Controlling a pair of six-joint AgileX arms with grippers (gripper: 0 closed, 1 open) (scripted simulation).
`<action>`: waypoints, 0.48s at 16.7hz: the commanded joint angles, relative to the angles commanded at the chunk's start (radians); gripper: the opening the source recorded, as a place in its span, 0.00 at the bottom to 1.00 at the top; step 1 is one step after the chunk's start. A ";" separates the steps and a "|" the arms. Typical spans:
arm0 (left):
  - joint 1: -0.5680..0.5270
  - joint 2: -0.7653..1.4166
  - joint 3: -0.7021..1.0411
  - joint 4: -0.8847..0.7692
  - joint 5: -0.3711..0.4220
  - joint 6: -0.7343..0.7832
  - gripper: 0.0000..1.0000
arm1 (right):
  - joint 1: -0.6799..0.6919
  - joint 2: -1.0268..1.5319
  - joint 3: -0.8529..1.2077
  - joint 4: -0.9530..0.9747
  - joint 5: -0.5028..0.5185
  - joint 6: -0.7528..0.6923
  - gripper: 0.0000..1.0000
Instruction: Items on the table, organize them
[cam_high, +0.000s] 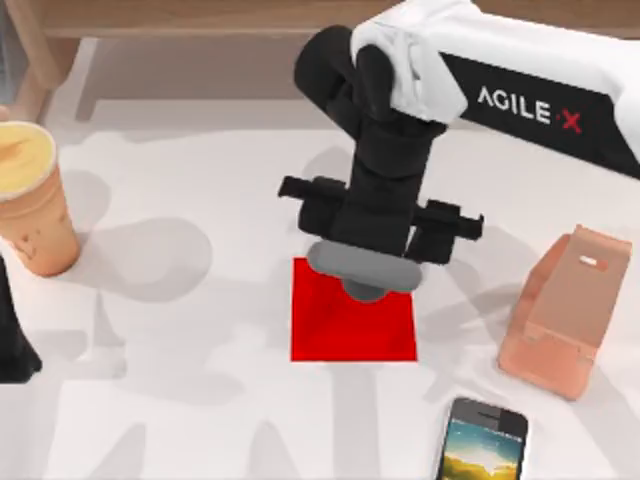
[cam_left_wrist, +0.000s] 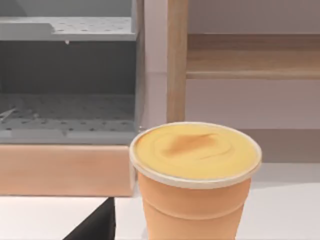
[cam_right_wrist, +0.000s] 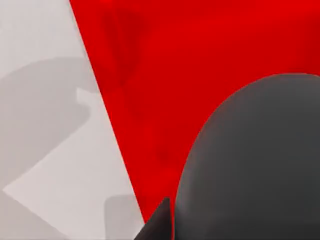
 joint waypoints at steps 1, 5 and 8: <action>0.000 0.000 0.000 0.000 0.000 0.000 1.00 | 0.018 0.023 0.009 -0.005 0.008 -0.057 0.00; 0.000 0.000 0.000 0.000 0.000 0.000 1.00 | 0.055 0.073 0.030 -0.015 0.027 -0.180 0.00; 0.000 0.000 0.000 0.000 0.000 0.000 1.00 | 0.056 0.075 0.031 -0.015 0.028 -0.185 0.00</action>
